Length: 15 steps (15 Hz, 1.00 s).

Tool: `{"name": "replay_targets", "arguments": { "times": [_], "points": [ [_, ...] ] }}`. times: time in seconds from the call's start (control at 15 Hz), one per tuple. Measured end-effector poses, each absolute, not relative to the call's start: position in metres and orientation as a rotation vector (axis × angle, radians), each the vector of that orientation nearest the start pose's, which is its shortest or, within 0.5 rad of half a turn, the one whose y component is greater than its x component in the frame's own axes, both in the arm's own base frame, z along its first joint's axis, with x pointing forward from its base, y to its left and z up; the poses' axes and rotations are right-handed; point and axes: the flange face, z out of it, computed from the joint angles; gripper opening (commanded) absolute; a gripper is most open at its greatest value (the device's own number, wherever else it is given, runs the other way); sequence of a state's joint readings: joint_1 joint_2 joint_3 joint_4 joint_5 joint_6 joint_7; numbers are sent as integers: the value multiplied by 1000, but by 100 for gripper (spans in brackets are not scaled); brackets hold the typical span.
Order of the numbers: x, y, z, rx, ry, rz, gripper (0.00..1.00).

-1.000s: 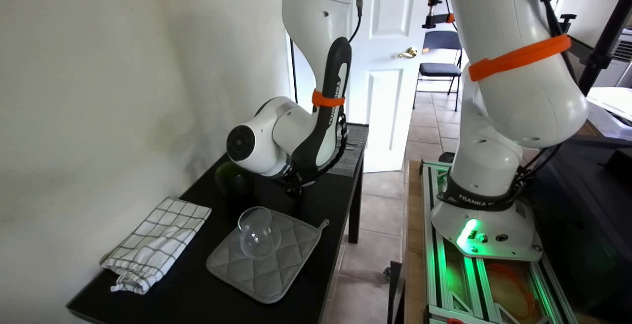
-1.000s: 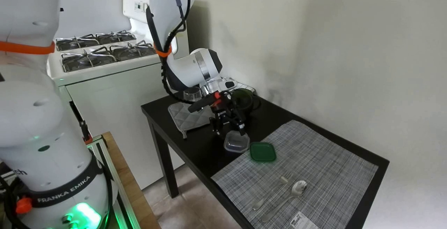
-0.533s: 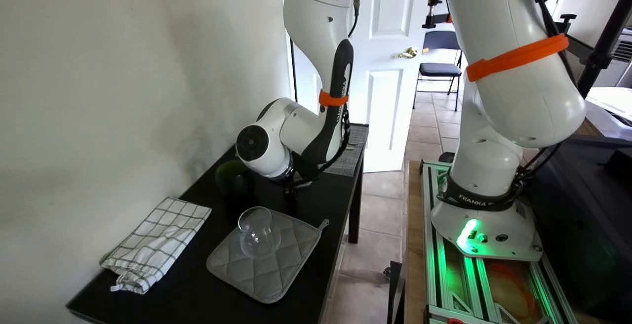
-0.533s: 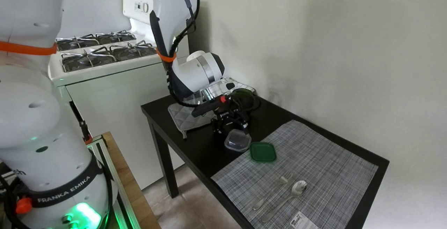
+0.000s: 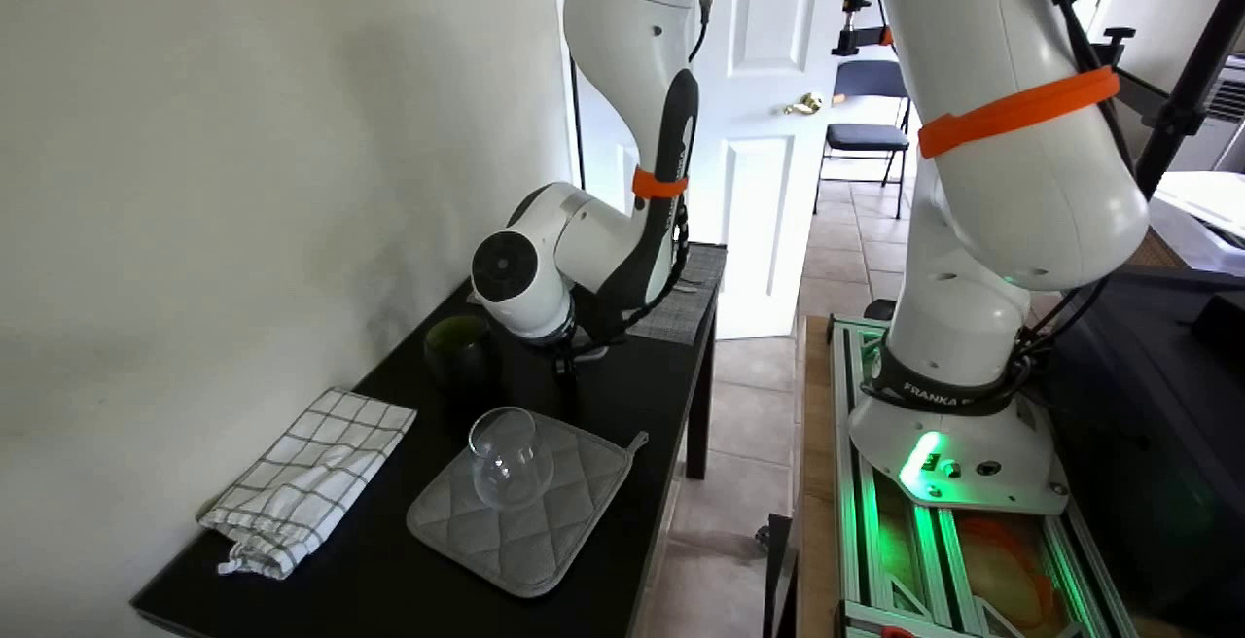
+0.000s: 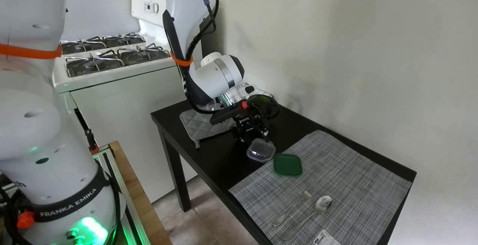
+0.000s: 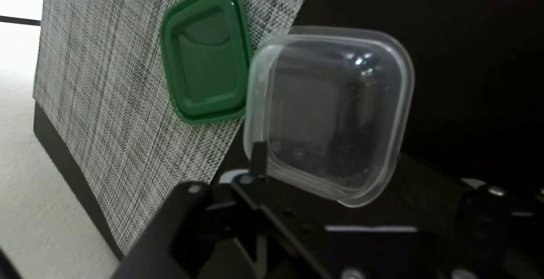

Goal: Turn the lunchbox around

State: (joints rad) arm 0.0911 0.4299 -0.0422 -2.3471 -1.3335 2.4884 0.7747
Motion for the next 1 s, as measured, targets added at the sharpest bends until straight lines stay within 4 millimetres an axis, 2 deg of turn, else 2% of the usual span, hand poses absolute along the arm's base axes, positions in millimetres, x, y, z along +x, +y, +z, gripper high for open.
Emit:
{"name": "replay_targets", "arguments": {
  "times": [0.27, 0.4, 0.47, 0.53, 0.8, 1.0],
  "points": [
    [477, 24, 139, 2394, 592, 74, 16],
    [478, 23, 142, 2400, 587, 82, 12],
    [479, 22, 143, 2400, 582, 86, 4],
    [480, 20, 146, 2400, 576, 90, 0],
    [484, 14, 153, 2415, 566, 110, 1],
    [486, 19, 157, 2457, 580, 153, 1]
  ]
}}
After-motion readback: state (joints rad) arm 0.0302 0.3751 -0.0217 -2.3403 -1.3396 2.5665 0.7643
